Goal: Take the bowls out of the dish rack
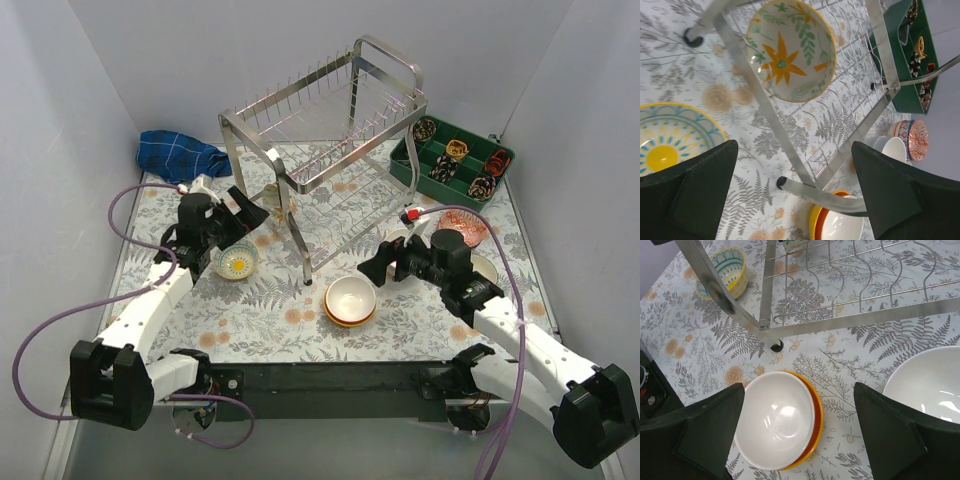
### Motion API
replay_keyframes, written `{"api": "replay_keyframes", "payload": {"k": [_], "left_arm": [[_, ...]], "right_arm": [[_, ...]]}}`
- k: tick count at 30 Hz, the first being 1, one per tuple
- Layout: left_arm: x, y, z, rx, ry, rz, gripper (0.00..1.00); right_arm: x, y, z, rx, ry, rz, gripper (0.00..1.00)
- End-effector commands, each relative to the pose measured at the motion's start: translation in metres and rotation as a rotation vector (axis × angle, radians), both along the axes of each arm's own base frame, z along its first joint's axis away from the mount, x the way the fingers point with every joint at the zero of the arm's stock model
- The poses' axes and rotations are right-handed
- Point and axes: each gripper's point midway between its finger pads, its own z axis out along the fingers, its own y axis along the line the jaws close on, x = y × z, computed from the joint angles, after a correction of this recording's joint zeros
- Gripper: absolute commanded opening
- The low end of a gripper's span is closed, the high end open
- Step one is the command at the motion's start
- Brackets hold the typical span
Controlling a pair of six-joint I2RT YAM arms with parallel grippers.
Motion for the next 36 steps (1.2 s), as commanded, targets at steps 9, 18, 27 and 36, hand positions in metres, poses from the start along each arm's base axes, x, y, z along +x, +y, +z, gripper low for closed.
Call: {"api": "replay_keyframes", "payload": {"k": [9,18,27,36], "left_arm": [[0.073,-0.059,0.012,-0.136,-0.087,0.078,0.89],[0.099,-0.066,-0.011,-0.120,-0.088,0.120,0.72],[0.113,-0.078,-0.025,-0.124,-0.079,0.105,0.43],[0.117,-0.083,-0.033,-0.159,-0.075,0.106,0.35]], "right_arm": [[-0.008,-0.009,0.014,-0.018,-0.068,0.006,0.98],[-0.013,-0.016,0.013,-0.042,-0.065,-0.004,0.97],[-0.015,-0.020,0.007,-0.059,-0.049,-0.011,0.97],[-0.017,-0.019,0.002,-0.069,-0.035,-0.003,0.97]]}}
